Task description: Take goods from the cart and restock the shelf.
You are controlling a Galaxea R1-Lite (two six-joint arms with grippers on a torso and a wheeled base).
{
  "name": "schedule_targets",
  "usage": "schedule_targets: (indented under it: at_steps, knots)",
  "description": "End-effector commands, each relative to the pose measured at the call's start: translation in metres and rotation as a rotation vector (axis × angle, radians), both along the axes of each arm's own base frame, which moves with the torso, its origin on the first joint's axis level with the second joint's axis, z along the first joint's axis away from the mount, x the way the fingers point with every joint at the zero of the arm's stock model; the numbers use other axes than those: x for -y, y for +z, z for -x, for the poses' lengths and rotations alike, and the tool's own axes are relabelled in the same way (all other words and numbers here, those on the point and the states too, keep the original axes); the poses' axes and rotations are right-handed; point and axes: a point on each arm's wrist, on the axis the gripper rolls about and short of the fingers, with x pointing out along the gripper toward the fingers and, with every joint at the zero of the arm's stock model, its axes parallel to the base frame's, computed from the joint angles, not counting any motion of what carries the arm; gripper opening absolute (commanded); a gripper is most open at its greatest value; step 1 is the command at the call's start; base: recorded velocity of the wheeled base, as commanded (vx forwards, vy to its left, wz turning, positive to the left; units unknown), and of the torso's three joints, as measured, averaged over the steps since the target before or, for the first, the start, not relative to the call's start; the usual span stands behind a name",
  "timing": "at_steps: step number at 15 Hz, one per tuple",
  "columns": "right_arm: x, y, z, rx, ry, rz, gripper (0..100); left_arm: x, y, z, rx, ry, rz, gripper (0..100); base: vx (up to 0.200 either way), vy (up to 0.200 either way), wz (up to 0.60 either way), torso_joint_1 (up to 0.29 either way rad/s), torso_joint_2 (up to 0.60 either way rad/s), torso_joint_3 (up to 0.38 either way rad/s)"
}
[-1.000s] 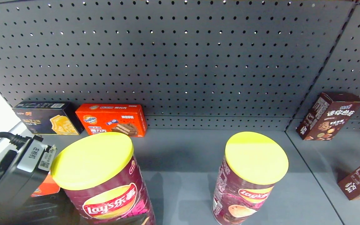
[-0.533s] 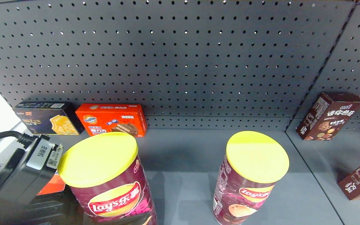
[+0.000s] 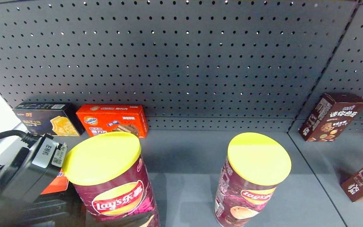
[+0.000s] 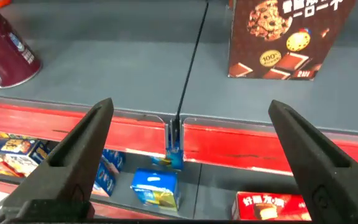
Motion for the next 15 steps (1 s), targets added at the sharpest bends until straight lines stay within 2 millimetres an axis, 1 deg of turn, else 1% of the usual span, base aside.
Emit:
schedule_targets:
  at_steps: [1, 2, 6, 14, 15]
  knots:
    - [-0.0003, -0.0013, -0.0002, -0.011, 0.008, 0.019, 100, 0.0003, 0.0003, -0.0008, -0.001, 0.002, 0.000, 0, 0.000, 0.000, 0.00, 0.000, 0.00, 0.000]
    - [-0.0015, -0.0021, 0.0001, -0.003, 0.067, 0.081, 100, 0.0006, 0.0012, -0.0009, 0.002, 0.000, 0.002, 0, 0.000, 0.000, 0.00, 0.000, 0.00, 0.000]
    - [-0.0017, -0.0021, 0.0002, -0.003, 0.074, 0.082, 100, 0.0018, 0.0073, -0.0017, 0.020, -0.003, 0.014, 0, 0.000, 0.000, 0.00, 0.000, 0.00, 0.000]
    - [-0.0018, -0.0017, 0.0004, -0.004, 0.066, 0.071, 100, 0.0015, 0.0078, -0.0021, 0.023, 0.000, 0.016, 0, 0.000, 0.000, 0.00, 0.000, 0.00, 0.000]
    - [-0.0042, -0.0001, -0.0055, -0.085, 0.035, 0.086, 100, 0.0031, 0.0094, -0.0043, 0.023, -0.002, 0.016, 0, 0.000, 0.000, 0.00, 0.000, 0.00, 0.000]
